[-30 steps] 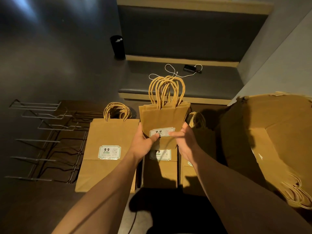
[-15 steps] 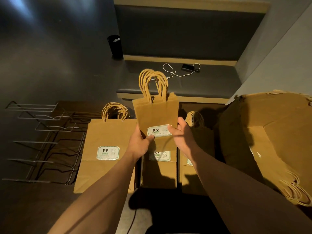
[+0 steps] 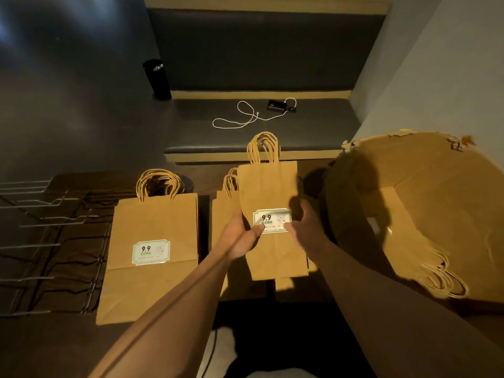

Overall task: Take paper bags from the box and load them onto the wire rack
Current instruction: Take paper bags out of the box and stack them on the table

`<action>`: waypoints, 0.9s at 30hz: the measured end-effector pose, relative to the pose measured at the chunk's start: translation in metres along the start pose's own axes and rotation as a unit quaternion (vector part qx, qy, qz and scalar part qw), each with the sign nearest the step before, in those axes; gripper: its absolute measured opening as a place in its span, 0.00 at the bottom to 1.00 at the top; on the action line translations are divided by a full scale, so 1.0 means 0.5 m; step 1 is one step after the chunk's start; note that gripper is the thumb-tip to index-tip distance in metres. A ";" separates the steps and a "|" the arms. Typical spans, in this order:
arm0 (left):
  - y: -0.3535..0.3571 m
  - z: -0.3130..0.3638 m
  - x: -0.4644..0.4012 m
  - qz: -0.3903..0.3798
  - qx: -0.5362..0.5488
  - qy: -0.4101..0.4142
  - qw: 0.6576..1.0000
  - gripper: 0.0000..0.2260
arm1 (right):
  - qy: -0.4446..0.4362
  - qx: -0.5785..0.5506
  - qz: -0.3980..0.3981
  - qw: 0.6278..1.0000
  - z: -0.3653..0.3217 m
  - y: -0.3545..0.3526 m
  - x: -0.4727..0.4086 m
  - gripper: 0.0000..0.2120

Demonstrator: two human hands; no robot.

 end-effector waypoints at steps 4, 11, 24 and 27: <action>0.064 -0.003 0.010 -0.019 -0.072 -0.045 0.996 0.13 | 0.059 0.028 0.019 0.998 0.046 -0.042 0.003 0.38; 0.156 -0.004 0.005 -0.019 -0.136 -0.078 0.987 0.11 | 0.100 0.075 0.035 0.992 0.111 -0.095 -0.010 0.30; 0.207 -0.030 -0.020 -0.044 -0.097 -0.123 0.987 0.32 | 0.143 0.180 0.011 0.973 0.129 -0.109 -0.039 0.22; 0.214 -0.030 -0.023 -0.033 -0.062 -0.145 0.987 0.35 | 0.157 0.196 -0.006 0.968 0.119 -0.105 -0.045 0.26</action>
Point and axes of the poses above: each hand's wrist, its own x-axis away from the middle knuckle, its own y-axis out of the palm, z = x × y, the point moved 1 cm from there along -x, towards the middle knuckle, and after that the axes turned 1 degree about y, right-handed, at the moved point
